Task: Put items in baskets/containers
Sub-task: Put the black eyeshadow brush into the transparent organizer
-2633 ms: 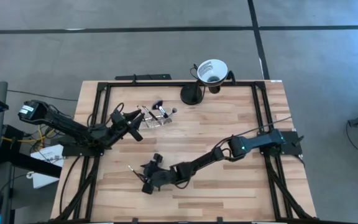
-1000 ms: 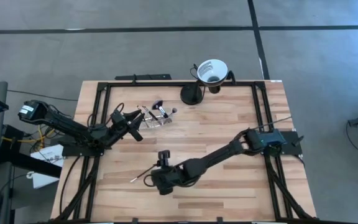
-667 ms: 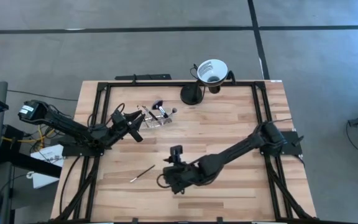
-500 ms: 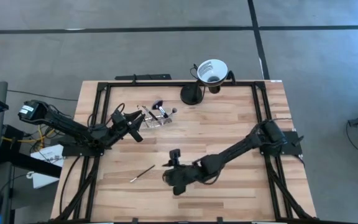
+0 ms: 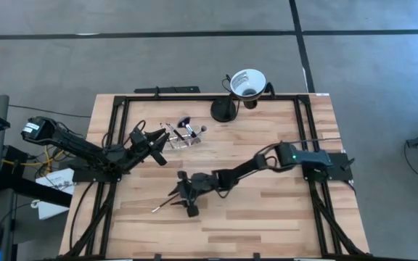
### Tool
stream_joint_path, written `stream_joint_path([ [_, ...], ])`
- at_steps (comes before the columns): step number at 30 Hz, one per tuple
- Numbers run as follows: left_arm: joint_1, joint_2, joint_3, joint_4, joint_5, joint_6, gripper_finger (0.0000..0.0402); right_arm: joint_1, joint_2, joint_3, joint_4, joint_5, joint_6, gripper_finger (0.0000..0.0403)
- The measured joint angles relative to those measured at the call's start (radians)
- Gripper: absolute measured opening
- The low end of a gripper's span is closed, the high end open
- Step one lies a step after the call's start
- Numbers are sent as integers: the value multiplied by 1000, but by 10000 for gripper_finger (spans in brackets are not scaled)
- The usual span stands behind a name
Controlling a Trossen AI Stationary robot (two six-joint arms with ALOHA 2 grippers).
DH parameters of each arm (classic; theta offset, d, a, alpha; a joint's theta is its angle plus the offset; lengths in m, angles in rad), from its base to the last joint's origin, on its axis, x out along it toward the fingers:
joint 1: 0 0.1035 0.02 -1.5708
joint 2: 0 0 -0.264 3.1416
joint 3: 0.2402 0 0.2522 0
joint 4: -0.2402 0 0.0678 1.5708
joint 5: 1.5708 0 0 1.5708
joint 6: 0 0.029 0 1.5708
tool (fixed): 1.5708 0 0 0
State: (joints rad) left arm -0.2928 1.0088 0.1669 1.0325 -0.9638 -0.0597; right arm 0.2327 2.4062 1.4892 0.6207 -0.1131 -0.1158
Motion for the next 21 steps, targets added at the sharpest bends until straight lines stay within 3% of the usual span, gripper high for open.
stream_joint_path([
  [10, 0, 0, 0, 0, 0, 3, 121, -27, 99, 79, -125, -28, 6, 152],
  [21, 0, 0, 0, 0, 0, 3, 121, -44, 112, 84, -174, -19, 133, 10],
])
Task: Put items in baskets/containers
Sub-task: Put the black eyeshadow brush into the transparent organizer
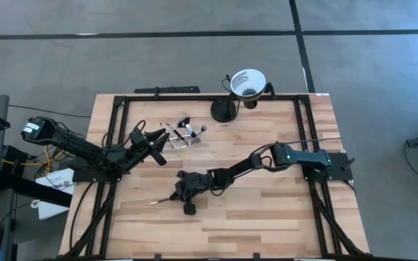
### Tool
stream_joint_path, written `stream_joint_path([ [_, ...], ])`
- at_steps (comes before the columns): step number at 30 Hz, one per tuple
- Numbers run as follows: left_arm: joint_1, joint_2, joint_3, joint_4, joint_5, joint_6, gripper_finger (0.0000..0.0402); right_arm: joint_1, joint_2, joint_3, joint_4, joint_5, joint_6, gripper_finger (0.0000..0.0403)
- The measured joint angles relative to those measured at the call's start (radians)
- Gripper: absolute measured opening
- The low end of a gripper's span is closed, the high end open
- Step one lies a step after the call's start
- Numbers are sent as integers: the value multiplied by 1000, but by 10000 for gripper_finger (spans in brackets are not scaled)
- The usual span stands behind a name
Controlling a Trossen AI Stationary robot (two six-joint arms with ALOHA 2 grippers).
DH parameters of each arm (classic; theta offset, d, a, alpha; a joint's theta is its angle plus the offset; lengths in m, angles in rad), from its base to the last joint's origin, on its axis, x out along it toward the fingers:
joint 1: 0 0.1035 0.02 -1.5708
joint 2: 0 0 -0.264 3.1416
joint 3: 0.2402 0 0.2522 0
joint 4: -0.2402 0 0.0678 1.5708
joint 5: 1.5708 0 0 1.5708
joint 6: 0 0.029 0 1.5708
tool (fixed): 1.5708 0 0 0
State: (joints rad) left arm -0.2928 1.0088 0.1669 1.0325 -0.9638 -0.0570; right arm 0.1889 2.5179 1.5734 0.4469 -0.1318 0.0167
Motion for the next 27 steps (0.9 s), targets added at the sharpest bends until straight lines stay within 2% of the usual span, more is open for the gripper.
stream_joint_path([
  [5, 0, 0, 0, 0, 0, -3, 121, -1, -18, -3, -5, 21, 62, 8],
  [9, 0, 0, 0, 0, 11, -3, 121, 7, -93, -13, -106, 85, 62, 7],
  [11, 0, 0, 0, 0, 40, -3, 121, 22, -166, -14, -216, 235, 59, 5],
  [15, 0, -1, 0, 10, 75, -3, 121, 67, -340, -7, -494, 616, -15, 4],
  [18, 0, -1, 0, 16, 75, -3, 121, 112, -436, -11, -695, 796, -17, 3],
  [22, 0, -1, 0, 23, 75, -3, 121, 193, -565, -9, -840, 1068, 12, 2],
  [27, 0, -1, 0, 23, 78, -8, 121, 286, -676, -88, -965, 1395, 162, 2],
])
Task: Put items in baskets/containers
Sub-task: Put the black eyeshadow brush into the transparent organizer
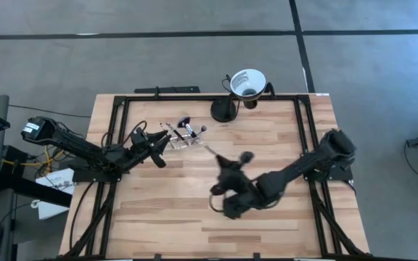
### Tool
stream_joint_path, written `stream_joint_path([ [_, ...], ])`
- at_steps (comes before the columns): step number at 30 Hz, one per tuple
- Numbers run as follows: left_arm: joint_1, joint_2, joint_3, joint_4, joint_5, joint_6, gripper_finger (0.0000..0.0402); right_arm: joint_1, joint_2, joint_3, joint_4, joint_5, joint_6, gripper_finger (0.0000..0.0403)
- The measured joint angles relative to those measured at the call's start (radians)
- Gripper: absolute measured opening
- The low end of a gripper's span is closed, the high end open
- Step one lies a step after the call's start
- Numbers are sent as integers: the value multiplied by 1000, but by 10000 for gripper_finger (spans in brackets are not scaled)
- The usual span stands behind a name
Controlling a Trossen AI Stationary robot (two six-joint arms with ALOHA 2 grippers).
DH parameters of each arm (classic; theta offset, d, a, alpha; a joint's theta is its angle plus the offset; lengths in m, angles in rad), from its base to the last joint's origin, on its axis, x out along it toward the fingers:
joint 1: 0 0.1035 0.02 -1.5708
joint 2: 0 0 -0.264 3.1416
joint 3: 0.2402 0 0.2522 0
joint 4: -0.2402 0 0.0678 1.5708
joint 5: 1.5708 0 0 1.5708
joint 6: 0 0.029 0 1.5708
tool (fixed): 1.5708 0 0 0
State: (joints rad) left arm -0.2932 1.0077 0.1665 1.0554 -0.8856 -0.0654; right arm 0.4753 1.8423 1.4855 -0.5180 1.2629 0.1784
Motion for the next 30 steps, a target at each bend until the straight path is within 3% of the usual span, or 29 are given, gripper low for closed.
stream_joint_path([
  [4, 0, 0, 0, 0, 96, -21, 121, 44, -74, -153, 2, 114, 231, 2],
  [7, 14, 0, 0, 1, 290, -23, 121, 48, -92, -255, 74, 147, 343, 2],
  [10, 44, 2, 13, 9, 462, -81, 121, 30, -105, -306, 252, 146, 338, 2],
  [14, 78, 21, 37, 11, 530, -151, 121, -6, -73, -329, 541, 5, 97, 2],
  [19, 105, 78, 47, 8, 548, -146, 121, -54, -23, -327, 1013, -329, -324, 2],
  [21, 116, 81, 47, 19, 538, -135, 121, -65, -20, -327, 1099, -367, -374, 2],
  [25, 113, 75, 47, 76, 575, -98, 121, -94, -25, -327, 1114, -387, -374, 2],
  [30, 109, 74, 48, 98, 692, -89, 121, -155, -22, -327, 1170, -563, -342, 2],
])
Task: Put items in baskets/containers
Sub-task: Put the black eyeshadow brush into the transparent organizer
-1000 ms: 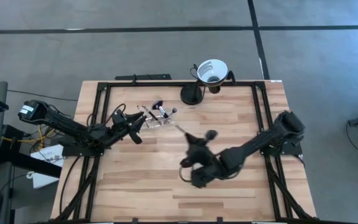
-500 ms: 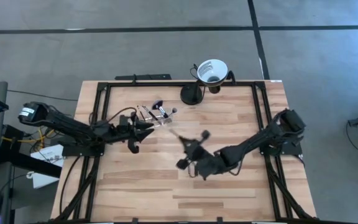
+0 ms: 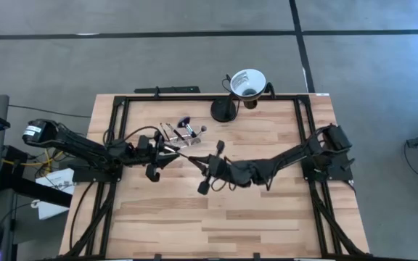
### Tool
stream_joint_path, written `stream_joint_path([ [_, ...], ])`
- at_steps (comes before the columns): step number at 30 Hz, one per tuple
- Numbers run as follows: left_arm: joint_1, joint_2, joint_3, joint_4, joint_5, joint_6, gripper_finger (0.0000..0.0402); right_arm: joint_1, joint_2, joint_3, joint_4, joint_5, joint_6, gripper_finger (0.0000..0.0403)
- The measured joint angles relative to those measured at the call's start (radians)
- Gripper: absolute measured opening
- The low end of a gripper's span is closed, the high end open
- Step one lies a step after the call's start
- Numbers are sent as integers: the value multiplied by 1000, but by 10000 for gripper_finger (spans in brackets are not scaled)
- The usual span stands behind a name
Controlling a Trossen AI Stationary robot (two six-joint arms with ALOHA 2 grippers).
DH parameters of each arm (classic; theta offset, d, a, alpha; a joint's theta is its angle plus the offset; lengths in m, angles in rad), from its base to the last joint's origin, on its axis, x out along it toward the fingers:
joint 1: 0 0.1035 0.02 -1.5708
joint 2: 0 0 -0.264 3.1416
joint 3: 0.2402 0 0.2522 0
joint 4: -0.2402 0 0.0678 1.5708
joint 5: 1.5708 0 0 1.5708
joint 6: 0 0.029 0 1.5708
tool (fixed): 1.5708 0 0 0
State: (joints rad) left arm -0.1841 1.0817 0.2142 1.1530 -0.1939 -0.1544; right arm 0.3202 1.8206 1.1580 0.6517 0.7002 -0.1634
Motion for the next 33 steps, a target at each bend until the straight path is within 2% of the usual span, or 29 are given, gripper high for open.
stream_joint_path([
  [3, 0, 0, 0, 6, 3, 1, 121, -34, 1, 0, 24, -123, 50, 2],
  [6, 0, 0, 0, 12, 4, 34, 121, -53, 1, 0, 31, -173, 61, 2],
  [14, 0, 1, 0, 30, 38, 46, 121, -61, 0, 0, 35, -181, 59, 2],
  [18, -1, 0, 0, 43, 98, 45, 121, -61, 1, 0, 37, -177, 50, 3],
  [33, 0, 0, 0, 86, 98, 46, 121, -74, 1, 0, 4, -207, 77, 3],
])
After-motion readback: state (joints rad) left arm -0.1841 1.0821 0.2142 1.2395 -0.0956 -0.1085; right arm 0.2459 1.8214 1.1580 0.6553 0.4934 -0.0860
